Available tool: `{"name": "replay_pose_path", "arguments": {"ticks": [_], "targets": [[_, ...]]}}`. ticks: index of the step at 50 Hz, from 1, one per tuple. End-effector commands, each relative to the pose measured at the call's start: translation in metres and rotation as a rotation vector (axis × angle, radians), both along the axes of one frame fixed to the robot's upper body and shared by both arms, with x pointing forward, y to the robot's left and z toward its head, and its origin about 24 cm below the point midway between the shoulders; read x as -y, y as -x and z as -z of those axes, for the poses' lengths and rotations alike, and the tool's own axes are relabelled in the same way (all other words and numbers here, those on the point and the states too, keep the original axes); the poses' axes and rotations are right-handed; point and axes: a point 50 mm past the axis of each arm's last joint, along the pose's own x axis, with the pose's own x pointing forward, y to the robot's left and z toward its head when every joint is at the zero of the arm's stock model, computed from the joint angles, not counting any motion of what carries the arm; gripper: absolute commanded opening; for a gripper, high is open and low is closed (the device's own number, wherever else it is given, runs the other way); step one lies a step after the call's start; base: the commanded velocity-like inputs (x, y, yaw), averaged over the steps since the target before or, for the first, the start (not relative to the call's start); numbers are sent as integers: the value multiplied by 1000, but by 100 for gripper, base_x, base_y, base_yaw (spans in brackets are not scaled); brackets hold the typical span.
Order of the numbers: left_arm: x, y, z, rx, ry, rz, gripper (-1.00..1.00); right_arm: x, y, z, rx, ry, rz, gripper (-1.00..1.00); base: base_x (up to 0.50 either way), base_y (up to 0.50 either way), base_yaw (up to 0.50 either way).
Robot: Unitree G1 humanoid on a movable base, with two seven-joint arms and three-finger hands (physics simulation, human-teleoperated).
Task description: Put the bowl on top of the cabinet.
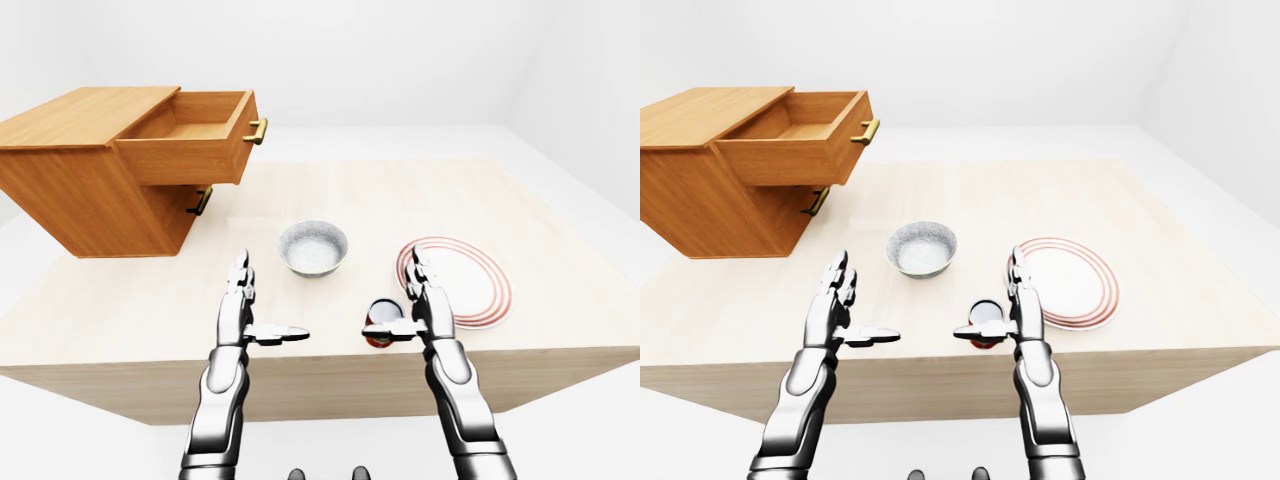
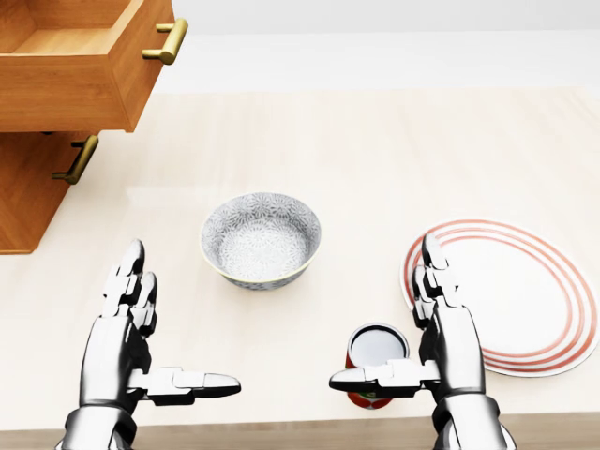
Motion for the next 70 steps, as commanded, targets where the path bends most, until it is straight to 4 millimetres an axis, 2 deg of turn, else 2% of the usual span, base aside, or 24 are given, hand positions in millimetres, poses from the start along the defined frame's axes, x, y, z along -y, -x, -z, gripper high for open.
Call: {"name": "replay_pose_path", "arguments": {"ticks": [1, 42, 70], "targets": [[-7, 0, -2, -1, -6, -1, 100, 6, 1, -1, -13, -8, 20, 100, 0, 0, 0], [-4, 5, -5, -8, -42, 27, 100, 1, 3, -3, -11, -20, -9, 100, 0, 0, 0], [-6, 8, -11, 14, -31, 25, 100, 0, 4, -2, -12, -15, -8, 100, 50, 0, 0]]}}
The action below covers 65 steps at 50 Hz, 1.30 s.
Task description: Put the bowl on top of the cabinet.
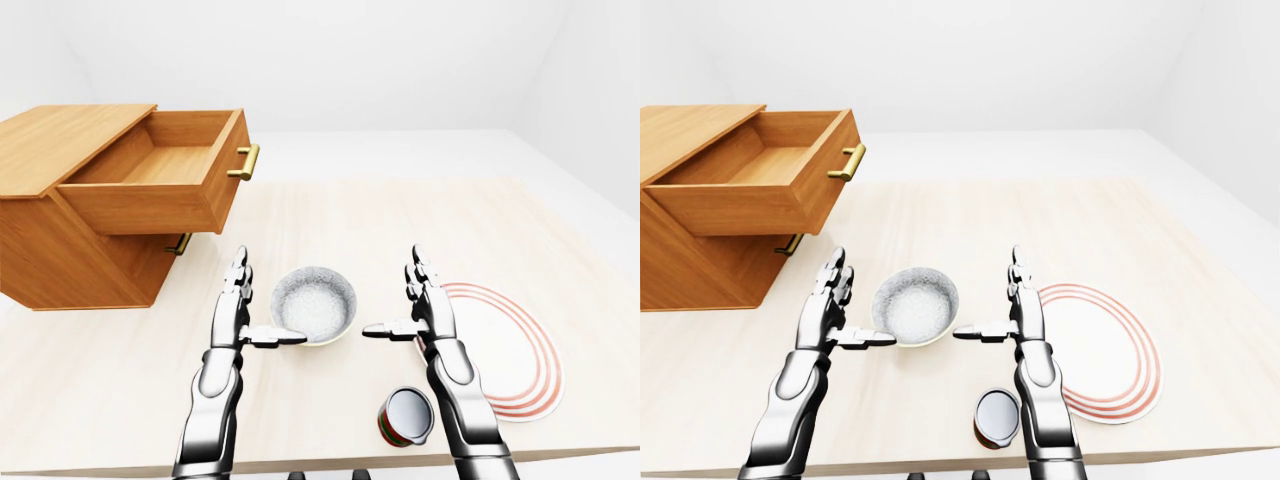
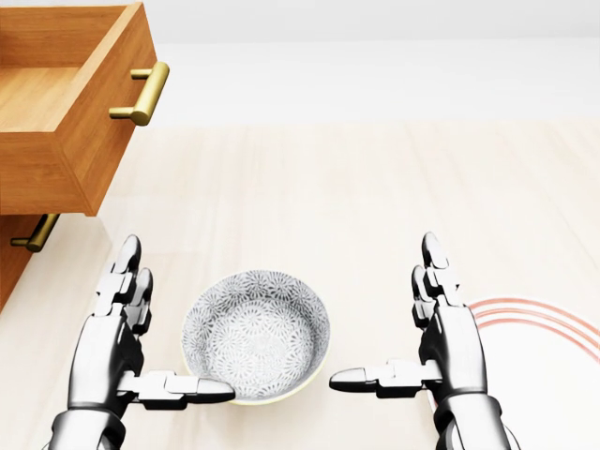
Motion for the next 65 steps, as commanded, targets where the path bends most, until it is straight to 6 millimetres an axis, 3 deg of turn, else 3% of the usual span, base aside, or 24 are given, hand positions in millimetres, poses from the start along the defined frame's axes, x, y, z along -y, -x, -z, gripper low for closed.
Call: {"name": "replay_pose_path", "arguments": {"ticks": [1, 14, 20, 43, 65], "targets": [[-1, 2, 0, -2, 2, -3, 100, 0, 2, 2, -7, 2, -1, 100, 50, 0, 0], [1, 4, 1, 3, -11, 9, 100, 0, 2, 2, -4, 1, 12, 100, 50, 0, 0], [1, 7, -1, 2, -21, 16, 100, 0, 2, 1, -5, 1, 20, 100, 0, 0, 0], [11, 31, -22, 176, -366, -80, 100, -1, 0, 4, -12, 6, 17, 100, 0, 0, 0], [28, 28, 9, 230, -709, -276, 100, -1, 3, 3, -6, 4, 14, 100, 0, 0, 0]]}}
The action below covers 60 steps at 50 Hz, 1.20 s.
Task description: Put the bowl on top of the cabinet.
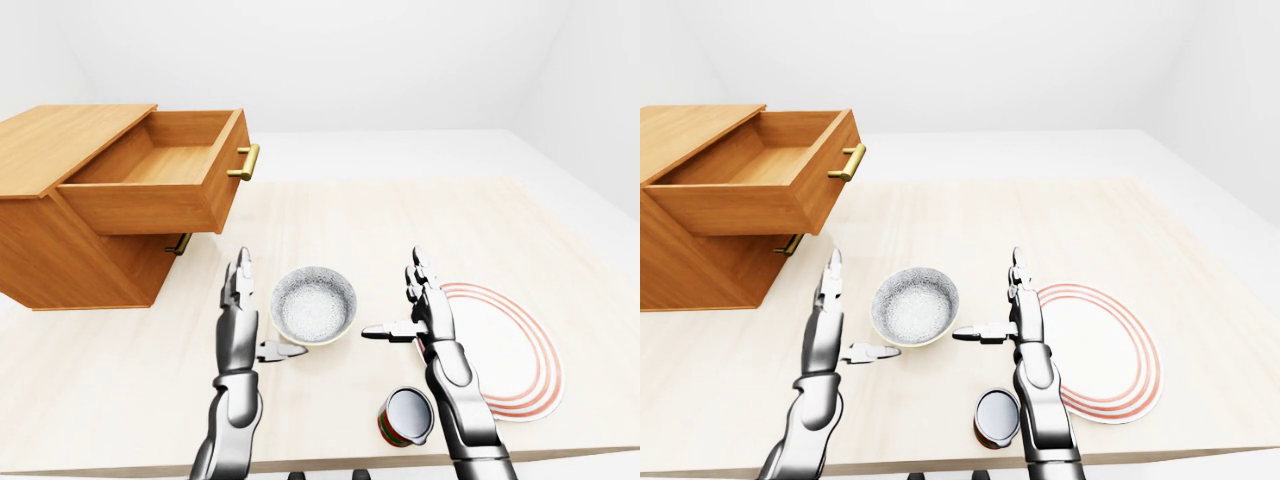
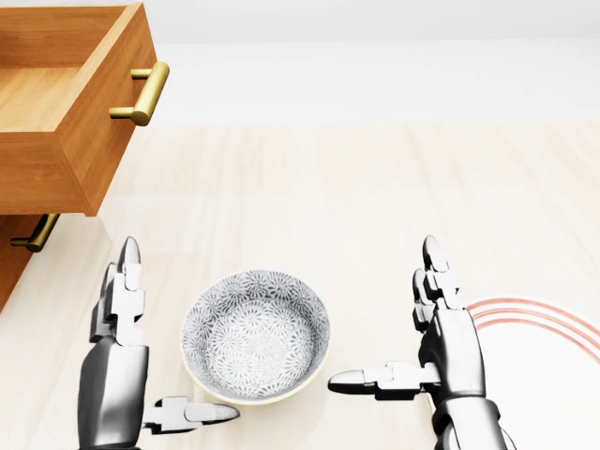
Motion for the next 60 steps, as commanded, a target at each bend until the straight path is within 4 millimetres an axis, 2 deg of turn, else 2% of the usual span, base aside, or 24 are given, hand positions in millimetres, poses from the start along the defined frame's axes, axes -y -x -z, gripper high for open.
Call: {"name": "replay_pose_path", "arguments": {"ticks": [1, 9, 10, 11, 45, 46, 60], "targets": [[12, 2, 20, 36, -183, -81, 100, 0, 1, -1, 3, 0, -1, 100, 0, 0, 0], [23, 11, 25, 47, -267, -42, 100, 0, 0, 0, 1, 1, -1, 100, 0, 0, 0], [53, 6, 66, -70, -442, 107, 100, -1, 0, 0, 1, 1, -2, 100, 0, 0, 0], [55, 6, 70, -83, -460, 123, 100, -1, 0, 0, 1, 1, -2, 100, 0, 0, 0], [62, -1, 100, -196, -544, 190, 100, -2, 0, 1, 0, 4, -8, 100, 0, 0, 0], [60, 1, 100, -195, -547, 192, -97, -2, 0, 1, 0, 3, -7, 100, 0, 0, 0], [60, 3, 96, -182, -533, 180, -100, -2, -1, 2, -2, 5, -7, 100, 0, 0, 0]]}}
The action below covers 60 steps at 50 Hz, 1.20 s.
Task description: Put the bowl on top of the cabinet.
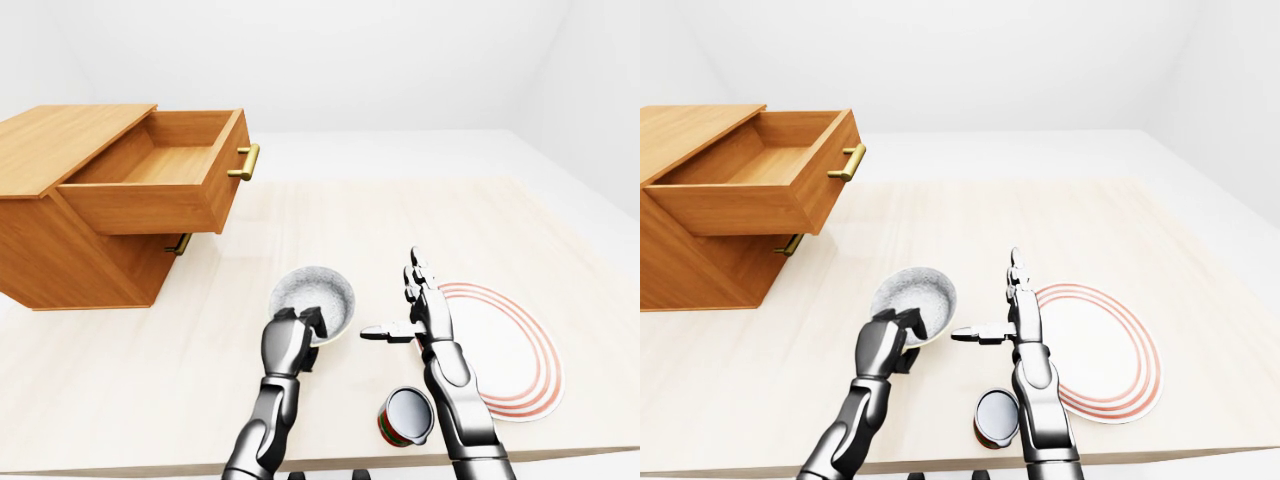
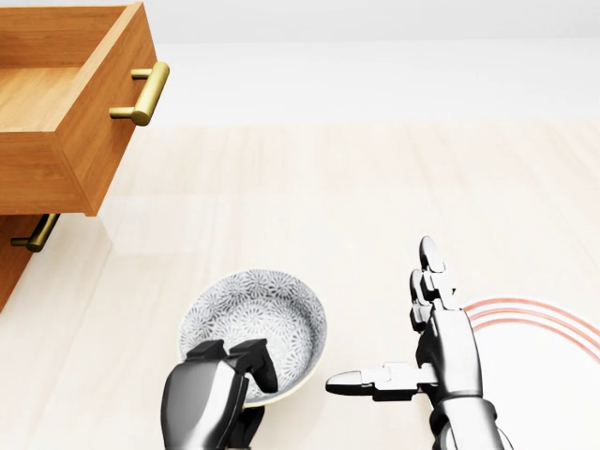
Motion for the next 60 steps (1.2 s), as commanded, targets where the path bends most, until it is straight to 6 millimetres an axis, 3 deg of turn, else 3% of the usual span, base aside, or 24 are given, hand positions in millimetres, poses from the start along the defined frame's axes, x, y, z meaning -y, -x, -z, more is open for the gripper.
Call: {"name": "replay_pose_path", "arguments": {"ticks": [1, 13, 17, 28, 50, 52, 53, 57, 60], "targets": [[7, 15, 29, -127, -50, 40, -100, 0, -1, 1, -1, 1, -1, 100, 0, 0, 0], [7, 14, 27, -119, -44, 39, -98, 0, 0, 0, 0, 0, -1, 100, 0, 0, 0], [6, 12, 18, -79, -13, 23, -98, -1, 1, 0, 1, 0, -3, 100, 0, 0, 0], [3, 7, -63, 231, 150, -2, -98, -2, 1, 0, 0, 2, -8, 100, 0, 0, 0], [-8, -3, -141, 379, 153, 47, -98, -5, 1, 1, -1, 7, -15, 100, 0, 0, 0], [-13, -7, -153, 391, 156, 34, -98, -5, 1, 1, 0, 8, -15, 100, 0, 0, 0], [-19, -11, -170, 410, 165, 18, -98, -5, 1, 0, 0, 8, -15, 100, 0, 0, 0], [-26, -16, -190, 430, 171, -5, -98, -5, 1, 0, 0, 8, -16, 100, 0, 0, 0], [-27, -15, -216, 495, 159, 30, -98, -5, 2, 0, 1, 8, -17, 100, 0, 0, 0]]}}
